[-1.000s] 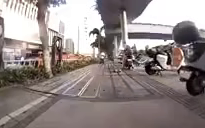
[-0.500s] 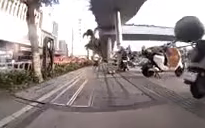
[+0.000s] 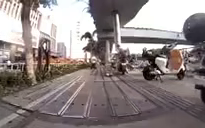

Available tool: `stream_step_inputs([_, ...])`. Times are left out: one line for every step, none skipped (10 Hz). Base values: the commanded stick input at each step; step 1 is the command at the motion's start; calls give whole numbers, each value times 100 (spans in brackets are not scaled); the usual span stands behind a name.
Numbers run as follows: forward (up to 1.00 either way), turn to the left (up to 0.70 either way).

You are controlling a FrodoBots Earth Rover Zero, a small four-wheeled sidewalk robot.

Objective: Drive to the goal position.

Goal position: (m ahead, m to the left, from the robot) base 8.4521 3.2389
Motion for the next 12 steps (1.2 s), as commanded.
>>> stream_step_inputs([45,0])
stream_step_inputs([45,0])
stream_step_inputs([45,0])
stream_step_inputs([45,0])
stream_step_inputs([45,0])
stream_step_inputs([45,0])
stream_step_inputs([45,0])
stream_step_inputs([45,0])
stream_step_inputs([45,0])
stream_step_inputs([45,0])
stream_step_inputs([45,0])
stream_step_inputs([45,0])
